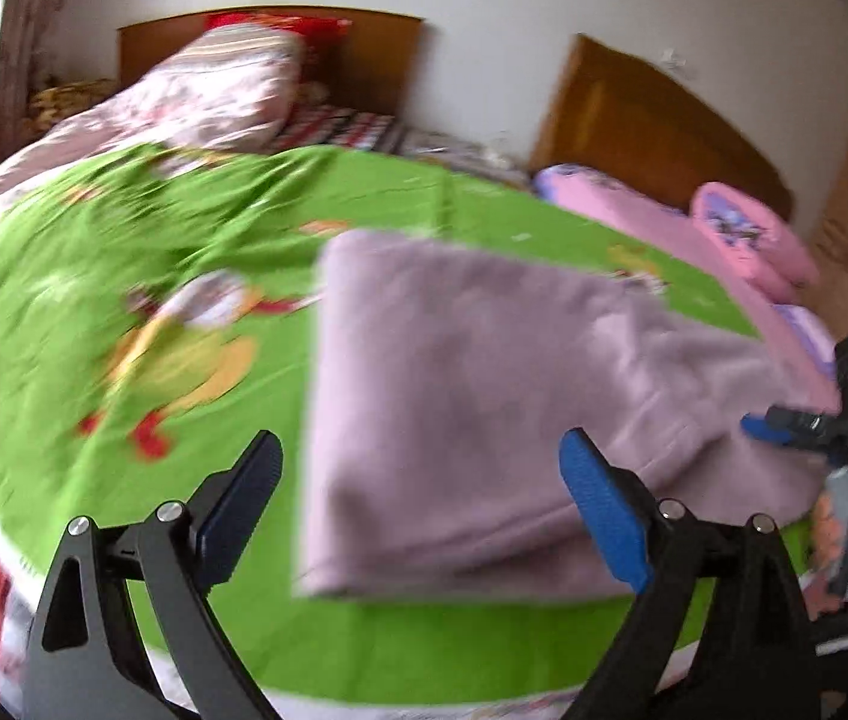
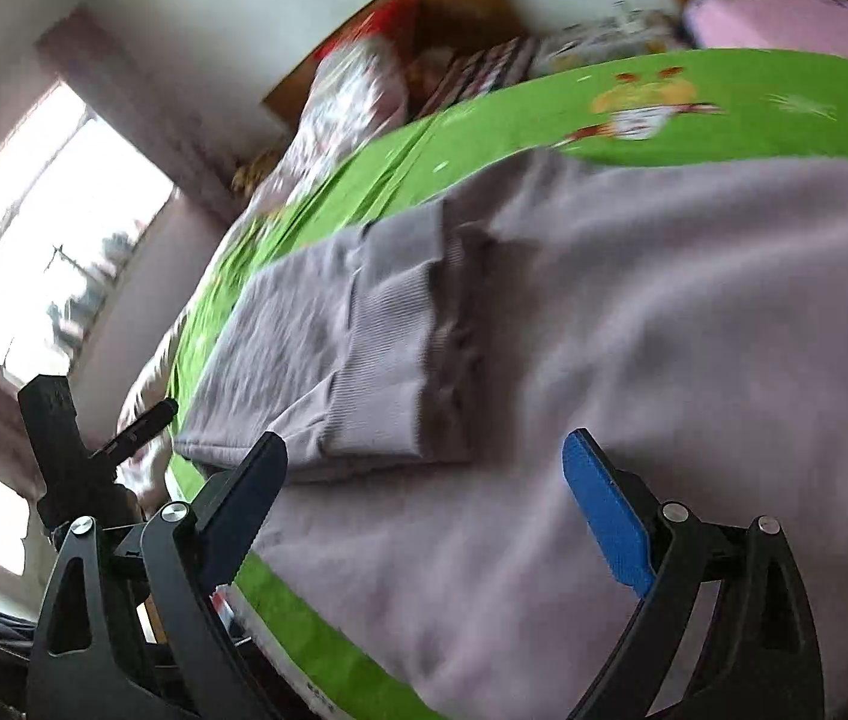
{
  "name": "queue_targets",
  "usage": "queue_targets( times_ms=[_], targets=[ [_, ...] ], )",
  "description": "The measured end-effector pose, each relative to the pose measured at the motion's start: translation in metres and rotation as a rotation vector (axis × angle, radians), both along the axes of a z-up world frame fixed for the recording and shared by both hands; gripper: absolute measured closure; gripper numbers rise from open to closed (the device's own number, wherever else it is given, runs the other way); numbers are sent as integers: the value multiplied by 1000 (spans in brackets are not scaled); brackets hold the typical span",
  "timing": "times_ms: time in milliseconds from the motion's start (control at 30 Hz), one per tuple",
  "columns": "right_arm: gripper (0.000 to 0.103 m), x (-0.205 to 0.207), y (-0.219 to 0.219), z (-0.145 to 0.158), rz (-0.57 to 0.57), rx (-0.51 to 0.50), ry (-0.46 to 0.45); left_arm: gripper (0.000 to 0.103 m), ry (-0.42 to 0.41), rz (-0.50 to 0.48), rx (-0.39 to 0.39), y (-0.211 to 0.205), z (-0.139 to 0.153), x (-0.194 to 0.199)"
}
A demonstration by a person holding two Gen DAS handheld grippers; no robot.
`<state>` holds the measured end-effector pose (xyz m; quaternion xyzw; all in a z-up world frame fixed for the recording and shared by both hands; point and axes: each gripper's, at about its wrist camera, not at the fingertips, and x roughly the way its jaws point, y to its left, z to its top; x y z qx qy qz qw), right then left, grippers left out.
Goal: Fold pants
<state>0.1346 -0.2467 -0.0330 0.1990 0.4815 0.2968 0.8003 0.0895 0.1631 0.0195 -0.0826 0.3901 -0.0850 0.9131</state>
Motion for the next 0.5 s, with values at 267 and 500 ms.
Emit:
queue_targets(
  times_ms=[267,500],
  targets=[
    [14,34,42,-1,88,-97,21,10,-69,-117,197,-38,-13,-11],
    [77,32,31,-7,84,-80,66,6,-32,-165,201,-31,-33,2]
  ],
)
